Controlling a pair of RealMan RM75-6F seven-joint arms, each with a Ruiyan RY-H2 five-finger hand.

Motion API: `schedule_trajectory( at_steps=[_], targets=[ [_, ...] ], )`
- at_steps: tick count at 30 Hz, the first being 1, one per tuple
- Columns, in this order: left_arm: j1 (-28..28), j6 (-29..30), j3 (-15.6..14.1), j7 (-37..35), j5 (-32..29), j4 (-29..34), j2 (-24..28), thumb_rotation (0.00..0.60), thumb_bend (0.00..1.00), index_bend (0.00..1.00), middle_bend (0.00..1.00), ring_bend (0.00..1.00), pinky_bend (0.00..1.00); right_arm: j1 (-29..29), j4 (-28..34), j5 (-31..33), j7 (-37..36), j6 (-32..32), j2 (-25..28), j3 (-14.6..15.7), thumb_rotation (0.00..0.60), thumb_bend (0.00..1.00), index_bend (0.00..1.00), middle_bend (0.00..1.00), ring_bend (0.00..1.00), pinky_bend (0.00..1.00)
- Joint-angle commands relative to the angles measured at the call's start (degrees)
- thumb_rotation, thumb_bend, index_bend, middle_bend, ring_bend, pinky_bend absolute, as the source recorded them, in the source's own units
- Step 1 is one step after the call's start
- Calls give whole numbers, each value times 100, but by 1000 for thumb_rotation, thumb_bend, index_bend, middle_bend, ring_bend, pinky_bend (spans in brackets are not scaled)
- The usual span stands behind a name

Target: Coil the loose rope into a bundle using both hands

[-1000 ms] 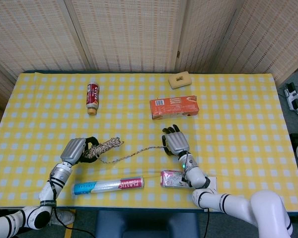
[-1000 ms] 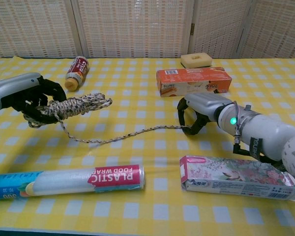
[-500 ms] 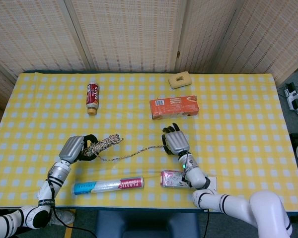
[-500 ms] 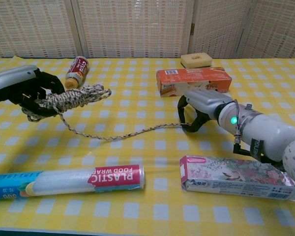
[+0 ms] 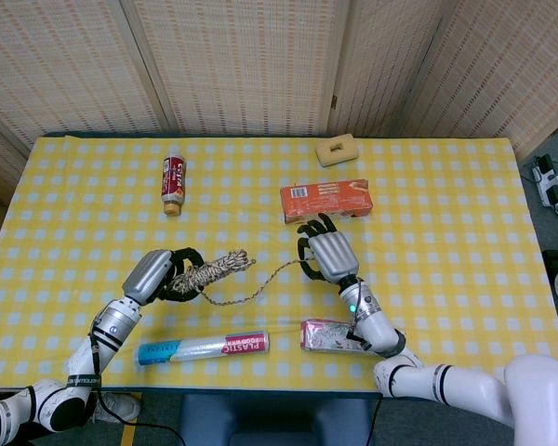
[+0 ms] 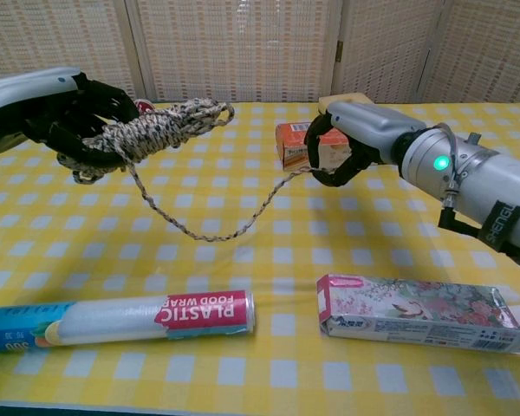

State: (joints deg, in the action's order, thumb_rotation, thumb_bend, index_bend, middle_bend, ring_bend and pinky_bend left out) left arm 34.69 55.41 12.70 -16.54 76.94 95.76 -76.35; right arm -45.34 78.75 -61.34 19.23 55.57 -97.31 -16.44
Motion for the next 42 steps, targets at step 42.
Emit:
schedule_trajectory(
  at_steps=[42],
  targets=[
    [1121, 722, 1082, 2842, -4233, 341, -1263, 600, 614, 772, 771, 772, 812, 88, 2170, -1688, -260, 1897, 313, 101, 600, 553, 687, 275, 156, 18]
  ],
)
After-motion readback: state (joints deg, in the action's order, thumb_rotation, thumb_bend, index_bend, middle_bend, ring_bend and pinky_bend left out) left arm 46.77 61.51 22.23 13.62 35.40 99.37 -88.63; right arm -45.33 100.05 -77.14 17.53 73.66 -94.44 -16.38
